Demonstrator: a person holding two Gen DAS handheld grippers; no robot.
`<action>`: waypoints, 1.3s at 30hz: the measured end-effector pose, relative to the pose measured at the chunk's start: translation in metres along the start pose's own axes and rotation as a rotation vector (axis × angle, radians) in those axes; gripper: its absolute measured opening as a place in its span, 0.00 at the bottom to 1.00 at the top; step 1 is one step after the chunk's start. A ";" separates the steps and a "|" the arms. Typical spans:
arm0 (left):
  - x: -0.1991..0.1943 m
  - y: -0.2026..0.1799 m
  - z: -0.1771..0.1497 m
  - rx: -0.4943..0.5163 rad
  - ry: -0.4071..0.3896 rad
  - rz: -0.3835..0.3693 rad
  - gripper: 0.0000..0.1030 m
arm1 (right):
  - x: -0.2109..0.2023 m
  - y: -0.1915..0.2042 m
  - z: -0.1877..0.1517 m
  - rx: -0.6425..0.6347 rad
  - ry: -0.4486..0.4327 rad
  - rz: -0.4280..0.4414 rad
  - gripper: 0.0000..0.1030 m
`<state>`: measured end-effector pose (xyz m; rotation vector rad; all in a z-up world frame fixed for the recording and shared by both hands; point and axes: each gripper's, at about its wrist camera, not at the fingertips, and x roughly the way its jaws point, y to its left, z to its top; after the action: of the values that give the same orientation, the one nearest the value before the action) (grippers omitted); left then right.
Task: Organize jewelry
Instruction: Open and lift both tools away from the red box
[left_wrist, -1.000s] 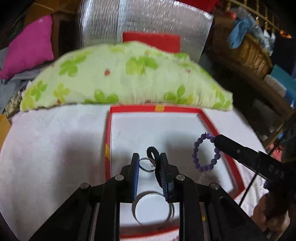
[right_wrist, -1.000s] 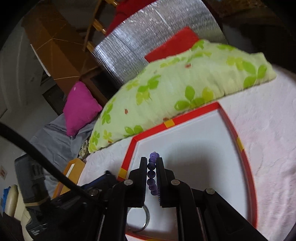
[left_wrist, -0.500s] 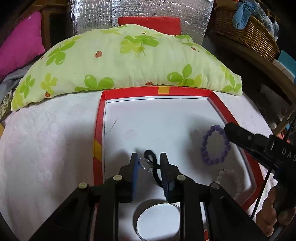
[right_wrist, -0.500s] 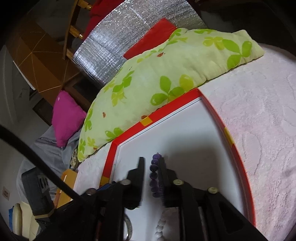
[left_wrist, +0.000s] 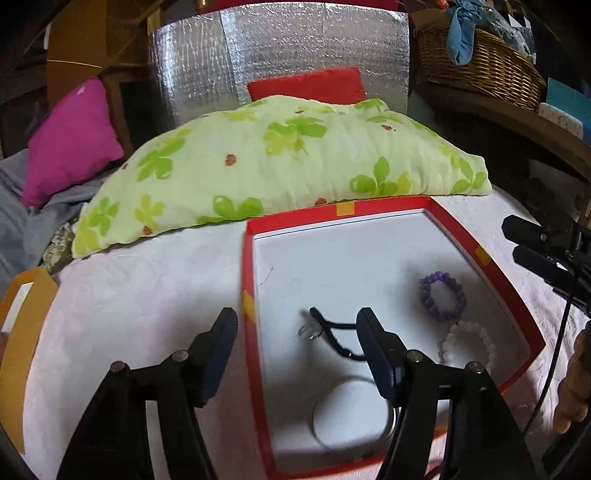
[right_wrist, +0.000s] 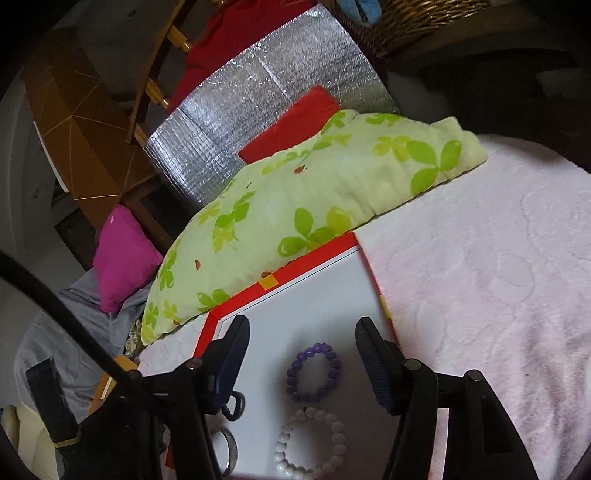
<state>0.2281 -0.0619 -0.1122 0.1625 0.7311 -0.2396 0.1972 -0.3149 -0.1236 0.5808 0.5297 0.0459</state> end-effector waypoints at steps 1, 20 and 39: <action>-0.004 0.001 -0.002 -0.001 -0.005 0.000 0.66 | -0.003 -0.001 -0.001 -0.004 -0.001 -0.008 0.62; -0.079 0.018 -0.089 -0.016 0.003 0.046 0.67 | -0.110 -0.044 -0.060 0.076 0.055 -0.009 0.62; -0.133 -0.008 -0.154 0.038 0.071 -0.003 0.67 | -0.160 -0.040 -0.125 -0.023 0.166 0.104 0.62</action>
<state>0.0316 -0.0128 -0.1361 0.2068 0.7975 -0.2513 -0.0070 -0.3144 -0.1590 0.5850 0.6591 0.2001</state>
